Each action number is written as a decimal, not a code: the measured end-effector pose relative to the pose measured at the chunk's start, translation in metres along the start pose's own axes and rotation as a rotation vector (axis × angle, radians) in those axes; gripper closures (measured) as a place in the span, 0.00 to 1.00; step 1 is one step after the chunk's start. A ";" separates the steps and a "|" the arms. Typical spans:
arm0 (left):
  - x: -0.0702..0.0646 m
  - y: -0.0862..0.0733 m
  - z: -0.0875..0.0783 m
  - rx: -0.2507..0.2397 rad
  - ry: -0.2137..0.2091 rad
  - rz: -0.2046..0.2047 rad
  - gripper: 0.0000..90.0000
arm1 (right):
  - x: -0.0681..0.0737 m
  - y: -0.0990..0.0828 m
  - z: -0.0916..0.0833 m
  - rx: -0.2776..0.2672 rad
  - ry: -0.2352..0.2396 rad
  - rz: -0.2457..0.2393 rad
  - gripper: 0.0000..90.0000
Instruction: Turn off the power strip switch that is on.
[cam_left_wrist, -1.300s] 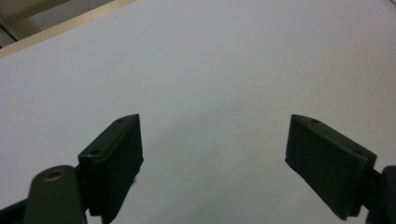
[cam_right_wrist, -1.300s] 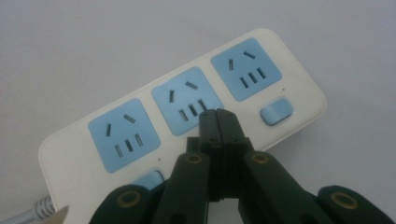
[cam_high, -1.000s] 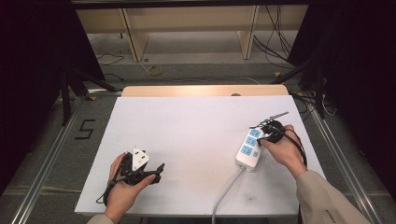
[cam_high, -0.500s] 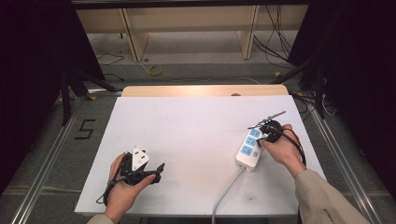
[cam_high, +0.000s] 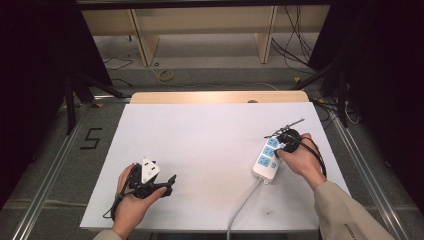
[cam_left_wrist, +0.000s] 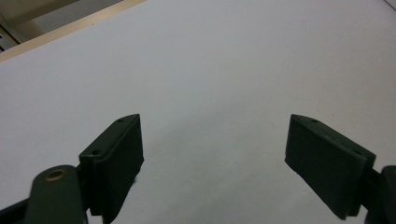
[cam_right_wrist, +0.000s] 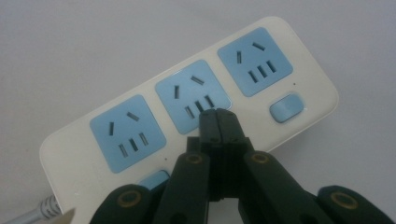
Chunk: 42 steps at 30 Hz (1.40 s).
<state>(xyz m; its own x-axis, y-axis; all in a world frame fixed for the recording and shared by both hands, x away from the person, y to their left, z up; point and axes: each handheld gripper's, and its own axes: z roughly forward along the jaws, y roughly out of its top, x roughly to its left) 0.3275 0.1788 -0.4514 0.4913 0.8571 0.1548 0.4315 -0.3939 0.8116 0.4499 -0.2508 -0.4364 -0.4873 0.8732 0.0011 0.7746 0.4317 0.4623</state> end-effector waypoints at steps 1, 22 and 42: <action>0.000 0.000 0.000 0.000 0.000 0.000 0.21 | 0.000 0.000 0.000 -0.002 0.002 0.004 1.00; 0.000 0.001 0.000 0.001 -0.002 0.001 0.21 | 0.000 0.001 -0.001 0.008 -0.004 -0.013 1.00; 0.001 0.000 -0.001 -0.003 0.004 -0.002 0.21 | 0.000 0.003 0.000 0.031 -0.031 -0.016 1.00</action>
<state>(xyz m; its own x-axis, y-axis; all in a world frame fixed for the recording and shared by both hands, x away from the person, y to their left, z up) 0.3277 0.1797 -0.4505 0.4873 0.8592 0.1557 0.4304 -0.3915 0.8133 0.4526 -0.2498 -0.4345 -0.4874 0.8725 -0.0337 0.7790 0.4520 0.4346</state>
